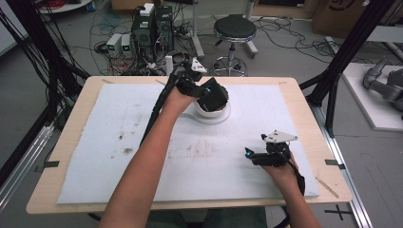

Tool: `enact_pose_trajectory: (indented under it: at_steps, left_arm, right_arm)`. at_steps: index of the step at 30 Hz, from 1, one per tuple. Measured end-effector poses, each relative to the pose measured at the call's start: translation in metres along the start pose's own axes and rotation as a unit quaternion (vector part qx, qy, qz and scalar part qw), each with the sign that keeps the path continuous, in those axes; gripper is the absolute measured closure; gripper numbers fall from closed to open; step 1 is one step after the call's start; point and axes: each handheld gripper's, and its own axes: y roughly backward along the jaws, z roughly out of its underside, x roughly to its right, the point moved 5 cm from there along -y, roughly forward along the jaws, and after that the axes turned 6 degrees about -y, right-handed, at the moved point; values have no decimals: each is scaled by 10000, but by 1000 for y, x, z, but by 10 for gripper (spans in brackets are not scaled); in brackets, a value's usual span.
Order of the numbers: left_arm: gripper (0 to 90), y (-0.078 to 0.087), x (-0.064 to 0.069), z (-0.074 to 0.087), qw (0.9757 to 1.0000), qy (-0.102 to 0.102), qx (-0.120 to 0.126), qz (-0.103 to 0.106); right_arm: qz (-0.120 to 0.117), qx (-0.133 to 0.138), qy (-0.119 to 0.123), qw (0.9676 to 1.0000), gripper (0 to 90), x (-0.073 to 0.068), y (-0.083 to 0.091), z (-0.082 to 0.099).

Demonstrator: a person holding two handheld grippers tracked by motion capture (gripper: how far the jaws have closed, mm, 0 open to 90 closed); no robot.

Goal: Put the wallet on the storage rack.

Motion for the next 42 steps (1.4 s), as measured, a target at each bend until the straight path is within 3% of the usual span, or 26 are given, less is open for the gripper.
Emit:
enact_pose_trajectory:
  at_steps: [6, 11, 16, 19, 25, 28, 35, 38, 42]
  left_arm:
    - [374, 20, -3, 9, 9998, 155, 108, 51]
    - [346, 32, 1, 24, 9983, 381, 209, 379]
    - [322, 46, 5, 42, 9974, 516, 331, 374]
    - [313, 58, 9, 61, 9961, 655, 344, 476]
    - [288, 69, 15, 90, 9961, 686, 239, 503]
    - [285, 74, 21, 108, 9938, 859, 285, 641]
    - [274, 90, 34, 138, 9914, 1039, 484, 630]
    - [274, 97, 38, 148, 9944, 904, 356, 418]
    - [257, 106, 44, 159, 9953, 859, 270, 344]
  right_arm:
    - [-21, 17, 6, 10000, 153, -3, -1, -2]
    - [-20, -23, 41, 10000, 153, -2, -4, -2]
    - [-44, -86, 80, 9999, 153, -4, -8, -3]
    - [-39, -103, 90, 9999, 152, -5, -9, -3]
    - [-28, -122, 57, 9999, 153, -4, -9, -3]
    - [-14, -133, 54, 9999, 152, -3, -9, -2]
    - [7, -106, 11, 9999, 153, -1, -7, -2]
    - [2, -112, 7, 9999, 153, 0, -7, -1]
    - [-12, -127, 7, 9999, 153, 1, -8, -1]
